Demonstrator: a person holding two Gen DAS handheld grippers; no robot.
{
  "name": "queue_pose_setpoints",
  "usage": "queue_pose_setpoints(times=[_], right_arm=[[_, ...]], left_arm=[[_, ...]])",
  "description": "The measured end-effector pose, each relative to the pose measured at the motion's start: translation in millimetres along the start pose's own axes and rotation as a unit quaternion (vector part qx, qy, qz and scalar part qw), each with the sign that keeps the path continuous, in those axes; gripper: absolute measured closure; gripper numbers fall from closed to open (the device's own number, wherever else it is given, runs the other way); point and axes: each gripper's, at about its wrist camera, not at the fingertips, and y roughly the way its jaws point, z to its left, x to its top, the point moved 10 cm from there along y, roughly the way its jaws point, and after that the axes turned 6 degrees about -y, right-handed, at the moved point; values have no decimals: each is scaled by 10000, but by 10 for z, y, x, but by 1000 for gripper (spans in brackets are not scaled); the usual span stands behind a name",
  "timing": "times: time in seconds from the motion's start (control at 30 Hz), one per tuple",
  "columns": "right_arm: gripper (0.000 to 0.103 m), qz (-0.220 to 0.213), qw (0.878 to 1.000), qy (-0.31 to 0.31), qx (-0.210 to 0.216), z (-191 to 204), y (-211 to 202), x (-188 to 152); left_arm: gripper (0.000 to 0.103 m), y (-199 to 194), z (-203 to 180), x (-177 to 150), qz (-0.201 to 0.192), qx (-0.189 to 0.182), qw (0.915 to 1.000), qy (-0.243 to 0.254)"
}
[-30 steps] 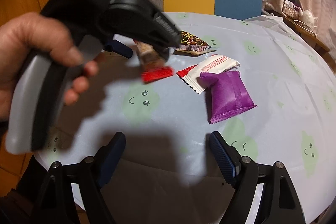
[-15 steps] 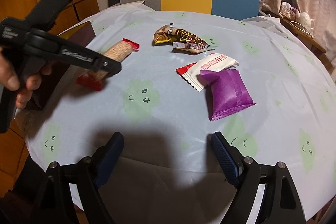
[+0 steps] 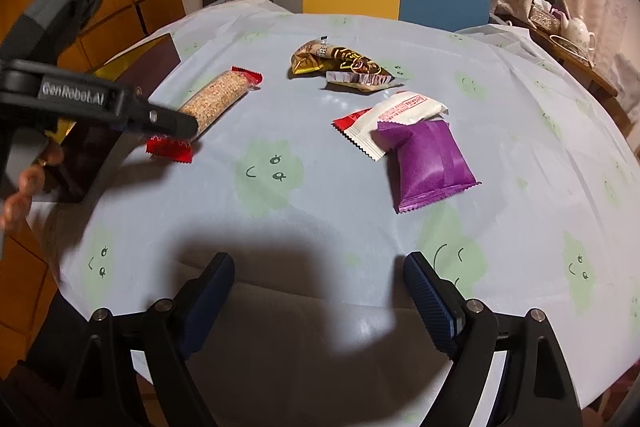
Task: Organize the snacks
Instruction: 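Grasp the brown-and-gold wafer bag with the right tool while the left tool holds the sesame bar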
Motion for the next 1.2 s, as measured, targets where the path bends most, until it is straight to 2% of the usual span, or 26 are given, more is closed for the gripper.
queue_pose_setpoints(times=[0.1,0.2,0.23,0.3,0.33,0.43,0.63,0.73,0.8,0.9,0.93,0.97,1.0,1.03,1.2], right_arm=[[16,69,9997,184,153,-51,-56,20],[16,-117,9988,453,109,-227,-179,138],[16,-167,9984,527,97,-296,-220,186],[17,-268,9975,645,63,-439,-279,308],[18,-304,9972,683,52,-503,-290,378],[25,-324,9973,650,133,-613,-245,656],[25,-120,9991,-353,213,-492,217,1338],[21,361,9924,-1132,318,-338,629,1606],[20,624,9860,-1539,149,-308,856,1697],[21,1071,9768,-1825,323,-219,1181,1727],[34,1136,9762,-1815,355,-207,1234,1720],[38,1232,9756,-1757,454,-176,1298,1691],[48,1189,9777,-1647,535,-156,1305,1690],[53,1106,9801,-1516,651,-123,1276,1693],[58,1027,9858,-1191,592,-80,1135,1540]], left_arm=[[44,93,-66,90,-34,240,9994,226],[47,235,-39,64,58,326,9994,137],[49,237,-25,61,-29,345,9993,116],[69,222,19,54,-231,527,9981,211],[72,208,62,49,-315,537,9979,184],[72,163,127,17,-450,244,9987,7],[72,122,148,-67,-720,396,9964,215],[72,135,151,-62,-727,351,9966,188],[72,125,179,-85,-731,290,9968,112],[72,95,197,-100,-781,301,9964,97],[72,99,187,-99,-800,333,9962,115],[72,94,185,-110,-820,346,9960,111],[72,98,178,-107,-848,358,9957,98],[72,95,176,-109,-874,371,9954,90],[72,74,153,-128,-930,384,9949,15]])
